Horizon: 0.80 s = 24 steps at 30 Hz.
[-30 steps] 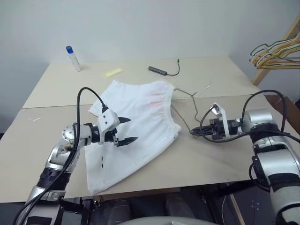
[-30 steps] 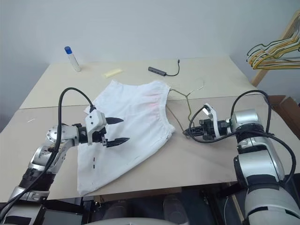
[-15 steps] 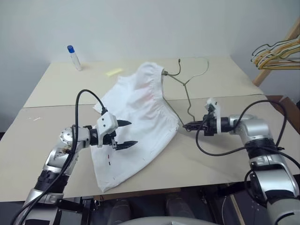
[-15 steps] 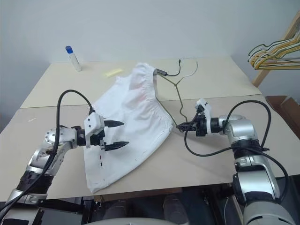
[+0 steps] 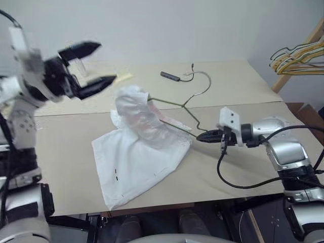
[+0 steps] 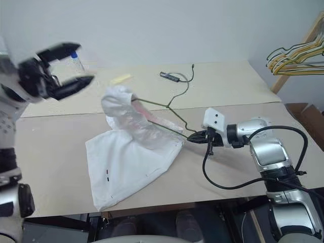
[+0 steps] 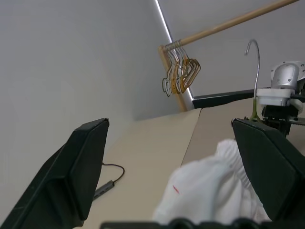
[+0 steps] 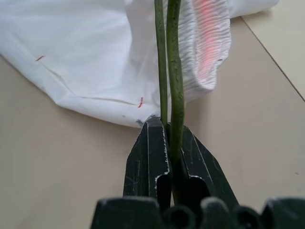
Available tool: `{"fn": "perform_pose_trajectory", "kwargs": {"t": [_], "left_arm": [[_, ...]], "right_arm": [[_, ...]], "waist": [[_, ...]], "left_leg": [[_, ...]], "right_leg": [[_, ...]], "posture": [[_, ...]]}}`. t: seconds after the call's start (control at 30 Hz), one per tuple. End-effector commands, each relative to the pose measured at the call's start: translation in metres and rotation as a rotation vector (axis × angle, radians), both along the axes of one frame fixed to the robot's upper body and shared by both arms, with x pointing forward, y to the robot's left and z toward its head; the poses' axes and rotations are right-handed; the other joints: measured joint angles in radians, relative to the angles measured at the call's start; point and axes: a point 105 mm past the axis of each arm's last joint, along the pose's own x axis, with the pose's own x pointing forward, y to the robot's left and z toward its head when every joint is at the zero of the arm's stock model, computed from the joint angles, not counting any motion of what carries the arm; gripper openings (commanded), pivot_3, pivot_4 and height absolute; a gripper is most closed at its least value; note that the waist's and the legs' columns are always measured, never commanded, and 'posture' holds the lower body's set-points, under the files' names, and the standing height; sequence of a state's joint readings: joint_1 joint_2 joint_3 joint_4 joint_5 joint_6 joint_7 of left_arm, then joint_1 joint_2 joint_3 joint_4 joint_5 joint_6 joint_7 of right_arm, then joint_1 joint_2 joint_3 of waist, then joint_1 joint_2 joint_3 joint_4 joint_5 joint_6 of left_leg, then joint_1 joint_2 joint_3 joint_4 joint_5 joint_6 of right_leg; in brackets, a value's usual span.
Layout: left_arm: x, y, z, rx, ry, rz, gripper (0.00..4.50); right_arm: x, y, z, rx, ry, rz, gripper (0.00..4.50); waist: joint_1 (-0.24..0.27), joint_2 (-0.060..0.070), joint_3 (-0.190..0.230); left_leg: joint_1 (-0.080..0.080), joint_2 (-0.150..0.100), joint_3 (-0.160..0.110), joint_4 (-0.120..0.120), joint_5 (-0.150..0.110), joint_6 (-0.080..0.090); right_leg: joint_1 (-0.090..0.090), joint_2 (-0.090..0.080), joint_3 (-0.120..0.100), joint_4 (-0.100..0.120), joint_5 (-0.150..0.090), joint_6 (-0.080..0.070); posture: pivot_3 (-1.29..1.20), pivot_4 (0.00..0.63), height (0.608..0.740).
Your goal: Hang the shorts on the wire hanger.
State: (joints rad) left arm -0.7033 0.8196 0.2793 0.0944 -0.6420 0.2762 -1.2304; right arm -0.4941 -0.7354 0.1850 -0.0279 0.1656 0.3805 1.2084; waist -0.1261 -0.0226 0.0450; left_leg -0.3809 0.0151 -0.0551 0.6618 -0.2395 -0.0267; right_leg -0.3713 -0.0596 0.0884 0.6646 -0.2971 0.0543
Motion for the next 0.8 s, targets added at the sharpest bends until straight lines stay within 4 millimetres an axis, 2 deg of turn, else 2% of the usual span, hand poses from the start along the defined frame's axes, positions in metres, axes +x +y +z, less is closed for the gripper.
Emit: {"fn": "perform_pose_trajectory", "kwargs": {"t": [0.03, 0.13, 0.3, 0.57, 0.8], "left_arm": [[-0.002, 0.005, -0.005, 0.159, -0.020, -0.022, 4.47], [-0.007, 0.008, -0.037, 0.382, 0.053, -0.103, 4.47], [-0.006, 0.011, -0.068, 0.625, 0.098, -0.146, 4.47], [0.000, 0.001, -0.087, 0.696, 0.143, -0.185, 4.47], [0.007, -0.008, -0.099, 0.668, 0.194, -0.193, 4.47]], "right_arm": [[0.003, 0.011, 0.014, -0.043, -0.092, 0.024, 0.00], [0.003, 0.018, 0.013, -0.052, -0.083, 0.034, 0.00], [0.010, 0.020, 0.003, -0.140, -0.070, 0.012, 0.00], [0.015, 0.029, 0.001, -0.180, -0.017, -0.009, 0.00], [0.015, 0.035, 0.001, -0.192, -0.025, -0.005, 0.00]], "waist": [[0.000, 0.000, 0.000], [0.003, 0.000, 0.000], [0.009, 0.000, 0.000], [0.015, 0.000, 0.000], [0.020, 0.000, 0.000]], "left_leg": [[0.001, 0.000, 0.000, 0.000, 0.000, 0.000], [0.001, 0.000, 0.000, 0.000, 0.000, 0.000], [-0.001, 0.000, 0.000, 0.000, 0.000, 0.000], [-0.002, 0.000, 0.000, 0.000, 0.000, 0.000], [-0.002, 0.000, 0.000, 0.000, 0.000, 0.000]], "right_leg": [[0.000, 0.000, 0.000, 0.000, 0.000, 0.000], [0.001, 0.000, 0.000, 0.000, 0.000, 0.000], [0.000, 0.000, -0.001, -0.001, 0.000, 0.000], [-0.001, 0.000, 0.000, 0.000, 0.000, 0.000], [-0.001, 0.000, 0.000, 0.000, 0.000, 0.000]], "posture": [[-0.06, 0.000, 0.740], [-0.06, 0.000, 0.740], [-0.05, 0.000, 0.740], [-0.05, 0.000, 0.740], [-0.06, 0.000, 0.740]]}}
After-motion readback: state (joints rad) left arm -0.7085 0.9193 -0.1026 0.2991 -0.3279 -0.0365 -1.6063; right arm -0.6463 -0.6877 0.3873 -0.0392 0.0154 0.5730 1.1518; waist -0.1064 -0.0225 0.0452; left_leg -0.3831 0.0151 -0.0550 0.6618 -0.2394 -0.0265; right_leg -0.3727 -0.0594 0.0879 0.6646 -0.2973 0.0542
